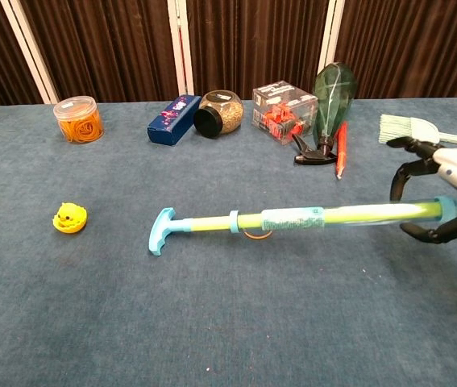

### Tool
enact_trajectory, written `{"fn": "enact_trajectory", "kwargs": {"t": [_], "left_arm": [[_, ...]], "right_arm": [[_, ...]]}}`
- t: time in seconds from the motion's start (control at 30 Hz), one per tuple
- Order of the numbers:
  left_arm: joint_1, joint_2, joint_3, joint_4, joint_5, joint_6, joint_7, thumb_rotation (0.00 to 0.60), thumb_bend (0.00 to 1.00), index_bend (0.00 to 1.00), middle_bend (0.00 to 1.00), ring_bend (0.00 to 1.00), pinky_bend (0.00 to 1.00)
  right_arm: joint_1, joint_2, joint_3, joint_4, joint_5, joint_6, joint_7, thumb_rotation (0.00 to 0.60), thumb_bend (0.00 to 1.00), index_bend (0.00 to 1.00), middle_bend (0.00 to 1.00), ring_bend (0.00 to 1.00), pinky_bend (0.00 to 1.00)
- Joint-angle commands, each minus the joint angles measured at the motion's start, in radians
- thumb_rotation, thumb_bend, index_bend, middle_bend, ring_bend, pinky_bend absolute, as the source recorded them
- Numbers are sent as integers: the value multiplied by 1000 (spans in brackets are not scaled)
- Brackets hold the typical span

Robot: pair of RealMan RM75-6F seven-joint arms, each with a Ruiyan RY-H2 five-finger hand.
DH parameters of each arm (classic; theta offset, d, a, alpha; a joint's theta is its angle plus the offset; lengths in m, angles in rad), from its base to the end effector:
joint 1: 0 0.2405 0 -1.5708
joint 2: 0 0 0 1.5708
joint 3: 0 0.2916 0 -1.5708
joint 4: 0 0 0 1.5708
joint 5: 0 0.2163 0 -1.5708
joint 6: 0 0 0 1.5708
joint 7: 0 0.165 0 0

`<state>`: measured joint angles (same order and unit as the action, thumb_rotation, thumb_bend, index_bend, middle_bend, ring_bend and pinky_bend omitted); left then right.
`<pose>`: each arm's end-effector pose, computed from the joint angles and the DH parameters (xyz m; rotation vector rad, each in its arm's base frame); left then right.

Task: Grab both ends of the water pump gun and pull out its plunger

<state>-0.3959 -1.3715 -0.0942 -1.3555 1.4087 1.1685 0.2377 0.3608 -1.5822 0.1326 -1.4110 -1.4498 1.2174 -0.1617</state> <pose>-0.3187 0.3223 0.0660 -1.6940 -0.7389 -0.7399 -0.2619 -0.2994 -0.0078 1.6258 -0.9797 1.0390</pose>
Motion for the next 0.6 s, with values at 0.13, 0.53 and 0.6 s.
{"fn": "enact_trajectory", "kwargs": {"t": [0.13, 0.53, 0.6], "left_arm": [[-62, -108, -3, 80, 85, 2, -145, 600, 78, 258, 0, 0, 21], [-181, -387, -24, 356, 161, 3, -381, 600, 173, 311, 0, 0, 21], [-196, -431, -22, 402, 167, 2, -430, 600, 185, 312, 0, 0, 21]], "right_arm": [[-10, 40, 0, -50, -1, 17, 22, 600, 491, 1000, 48, 0, 143], [-14, 87, -4, -105, 5, 23, 40, 600, 487, 1000, 48, 0, 143], [-14, 94, -5, -114, 5, 24, 42, 600, 491, 1000, 48, 0, 143]]}}
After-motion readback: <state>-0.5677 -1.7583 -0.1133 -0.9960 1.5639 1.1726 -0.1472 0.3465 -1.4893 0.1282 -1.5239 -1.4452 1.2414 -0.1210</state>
